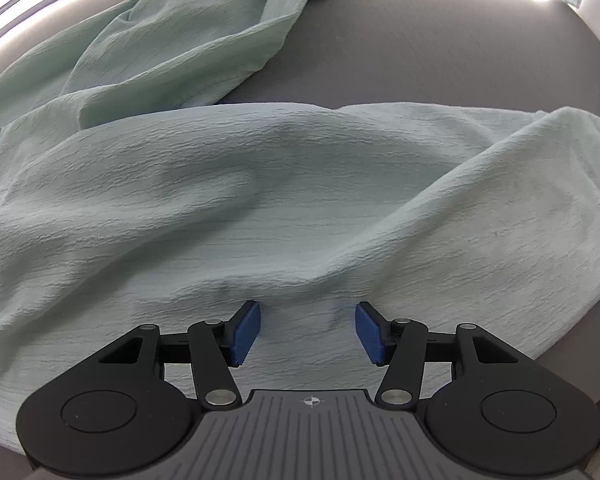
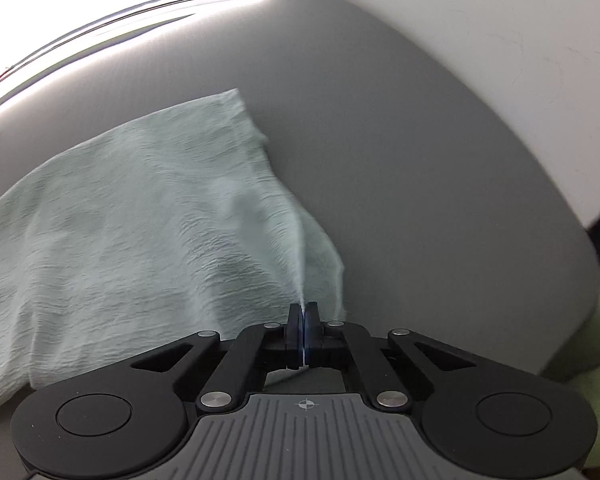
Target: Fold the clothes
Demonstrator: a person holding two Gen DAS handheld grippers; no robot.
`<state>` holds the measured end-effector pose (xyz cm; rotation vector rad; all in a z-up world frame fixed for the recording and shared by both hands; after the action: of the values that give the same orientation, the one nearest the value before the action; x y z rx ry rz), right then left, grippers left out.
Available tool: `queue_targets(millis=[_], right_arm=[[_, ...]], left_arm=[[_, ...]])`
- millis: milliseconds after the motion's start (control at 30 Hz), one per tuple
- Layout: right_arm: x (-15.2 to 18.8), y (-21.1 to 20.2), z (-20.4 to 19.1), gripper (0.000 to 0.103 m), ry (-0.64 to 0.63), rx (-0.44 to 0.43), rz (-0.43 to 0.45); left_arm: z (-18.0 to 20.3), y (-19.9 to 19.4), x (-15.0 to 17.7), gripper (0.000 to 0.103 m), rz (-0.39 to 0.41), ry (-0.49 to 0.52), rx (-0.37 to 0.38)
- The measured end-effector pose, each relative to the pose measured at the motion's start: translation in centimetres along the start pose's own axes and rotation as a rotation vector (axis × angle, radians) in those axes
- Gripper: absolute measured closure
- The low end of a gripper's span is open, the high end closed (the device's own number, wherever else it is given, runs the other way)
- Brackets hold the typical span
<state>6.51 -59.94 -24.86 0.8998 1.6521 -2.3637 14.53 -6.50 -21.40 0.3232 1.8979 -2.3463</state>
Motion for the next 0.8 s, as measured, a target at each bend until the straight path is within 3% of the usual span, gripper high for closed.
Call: queue_targets(millis=[67, 367, 500, 600, 633, 733, 800], right_arm=[[0.1, -0.9, 0.4, 0.101, -0.012, 0.096, 0.019], [0.7, -4.0, 3.3, 0.101, 0.040, 0.200, 0.004], [1.3, -2.9, 3.8, 0.101, 0.049, 0.260, -0.062], [2.1, -2.0, 3.7, 0.097, 0.056, 0.255, -0.112], [2.4, -2.4, 3.7, 0.091, 0.055, 0.262, -0.107], [1.9, -4.1, 3.7, 0.044, 0.114, 0.237, -0.012], [1.0, -5.1, 4.0, 0.041, 0.181, 0.183, 0.058]], left_arm=[[0.0, 0.0, -0.1, 0.045, -0.014, 0.002, 0.010], [-0.3, -0.8, -0.5, 0.045, -0.015, -0.006, 0.032], [-0.7, -0.6, -0.9, 0.045, -0.009, -0.029, 0.030], [-1.0, -0.2, -0.8, 0.045, -0.018, -0.047, 0.033], [-1.1, -0.2, -0.8, 0.045, -0.019, -0.045, 0.029], [-1.0, -0.1, -0.9, 0.044, -0.012, -0.025, 0.017], [-1.2, -0.1, -0.9, 0.043, -0.006, -0.017, 0.008]])
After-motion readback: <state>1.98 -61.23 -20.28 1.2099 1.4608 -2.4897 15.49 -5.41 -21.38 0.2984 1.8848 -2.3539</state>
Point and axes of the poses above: each gripper's, at about its wrist camera, not at the fingertips, and y roughly the way its jaws point, z to its right, x to its underside, the point moved 1 cm from there along y, roughly the way its jaws point, and after that the axes turned 7 degrees about x, right-handed, at the moved point
